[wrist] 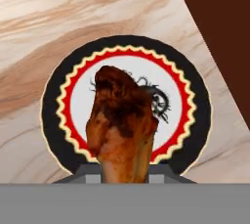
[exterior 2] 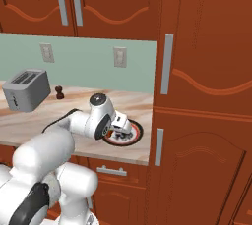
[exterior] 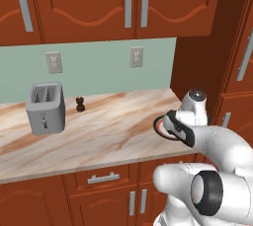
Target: Pick the chicken drumstick from the counter and place it in the microwave. Then turn on the microwave.
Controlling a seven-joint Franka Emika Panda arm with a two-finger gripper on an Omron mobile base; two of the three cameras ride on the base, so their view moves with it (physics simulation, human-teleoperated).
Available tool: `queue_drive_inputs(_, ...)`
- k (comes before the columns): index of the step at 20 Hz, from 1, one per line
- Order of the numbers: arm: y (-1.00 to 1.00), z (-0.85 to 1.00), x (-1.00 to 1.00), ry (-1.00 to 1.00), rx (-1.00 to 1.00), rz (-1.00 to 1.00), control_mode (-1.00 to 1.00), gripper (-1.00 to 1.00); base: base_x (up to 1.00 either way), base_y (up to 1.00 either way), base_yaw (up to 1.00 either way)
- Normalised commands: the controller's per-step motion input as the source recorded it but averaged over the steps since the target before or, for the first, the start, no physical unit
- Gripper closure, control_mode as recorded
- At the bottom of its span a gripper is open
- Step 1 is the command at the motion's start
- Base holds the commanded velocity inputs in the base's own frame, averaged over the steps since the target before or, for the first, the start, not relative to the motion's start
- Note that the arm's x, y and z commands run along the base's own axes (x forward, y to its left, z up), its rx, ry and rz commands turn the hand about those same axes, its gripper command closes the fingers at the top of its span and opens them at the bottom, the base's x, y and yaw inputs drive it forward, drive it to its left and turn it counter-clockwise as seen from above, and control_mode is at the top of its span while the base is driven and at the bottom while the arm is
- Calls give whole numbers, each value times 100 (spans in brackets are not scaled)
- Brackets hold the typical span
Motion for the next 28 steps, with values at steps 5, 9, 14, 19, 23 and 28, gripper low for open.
queue_drive_inputs(5, 22, 100, -90, 4, 3, 0, -100, 100, 0, 0, 0)
queue_drive_inputs(9, 23, 100, -87, 13, 9, 0, -100, 100, 0, 0, 0)
queue_drive_inputs(14, 14, 100, -78, 8, 8, 0, -100, 100, 0, 0, 0)
queue_drive_inputs(19, 33, 100, -70, 5, 1, 0, -100, 100, 0, 0, 0)
queue_drive_inputs(23, 29, 100, -80, 0, 0, 0, -100, 100, 0, 0, 0)
queue_drive_inputs(28, 1, 100, -78, -9, 0, 0, -100, 100, 0, 0, 0)
